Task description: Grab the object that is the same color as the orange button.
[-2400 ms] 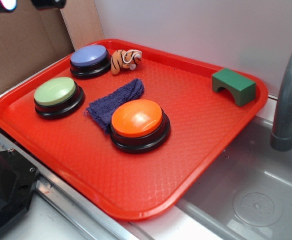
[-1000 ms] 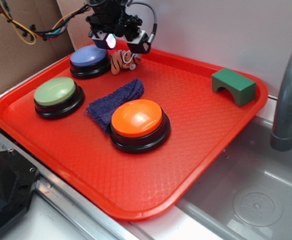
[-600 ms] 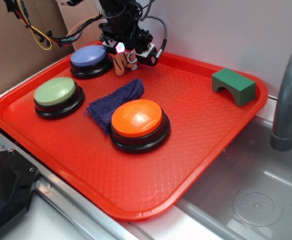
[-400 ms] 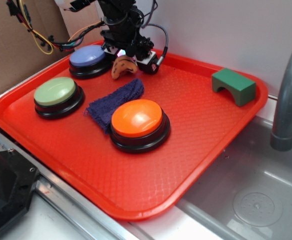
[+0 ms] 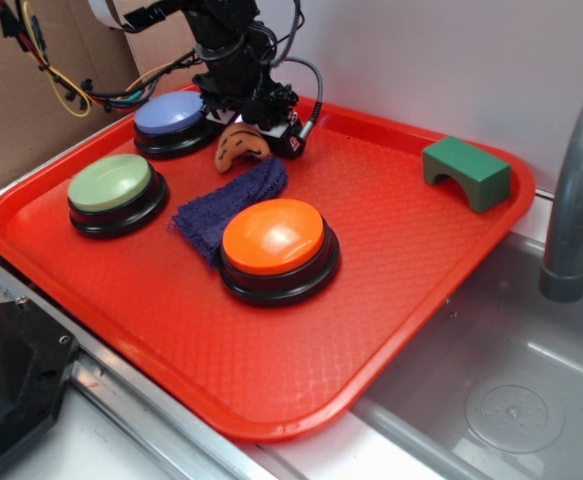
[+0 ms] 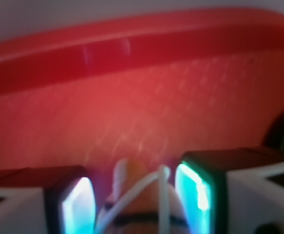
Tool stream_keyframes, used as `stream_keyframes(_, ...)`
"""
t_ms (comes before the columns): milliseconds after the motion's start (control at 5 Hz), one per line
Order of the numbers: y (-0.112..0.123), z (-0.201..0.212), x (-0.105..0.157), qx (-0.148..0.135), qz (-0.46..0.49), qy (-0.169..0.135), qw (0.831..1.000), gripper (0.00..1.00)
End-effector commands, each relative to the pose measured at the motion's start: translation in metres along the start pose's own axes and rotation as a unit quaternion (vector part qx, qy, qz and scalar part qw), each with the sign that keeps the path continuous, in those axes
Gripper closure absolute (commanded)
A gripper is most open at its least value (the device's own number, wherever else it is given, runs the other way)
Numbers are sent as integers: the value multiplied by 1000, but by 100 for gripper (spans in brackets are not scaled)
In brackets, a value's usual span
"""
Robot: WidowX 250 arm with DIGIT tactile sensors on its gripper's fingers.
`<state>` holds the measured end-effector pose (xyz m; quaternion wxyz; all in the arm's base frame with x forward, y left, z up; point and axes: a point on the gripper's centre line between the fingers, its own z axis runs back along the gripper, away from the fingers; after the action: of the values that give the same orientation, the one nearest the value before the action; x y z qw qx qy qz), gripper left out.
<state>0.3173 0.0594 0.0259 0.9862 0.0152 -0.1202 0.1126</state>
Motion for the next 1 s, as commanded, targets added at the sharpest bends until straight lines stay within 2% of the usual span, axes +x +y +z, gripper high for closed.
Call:
stream_keyframes(0, 0, 53, 10, 11, 94, -38, 995, 100)
stream_keyframes(200, 1, 96, 1, -21, 182, -26, 983, 100)
stream_keyframes(400, -7, 132, -9, -7, 245, 2, 969, 100)
stream_keyframes(600, -12, 166, -32, -35, 283, 45, 957, 100)
stream_keyframes(800, -12, 187, -57, -64, 283, 37, 956, 100)
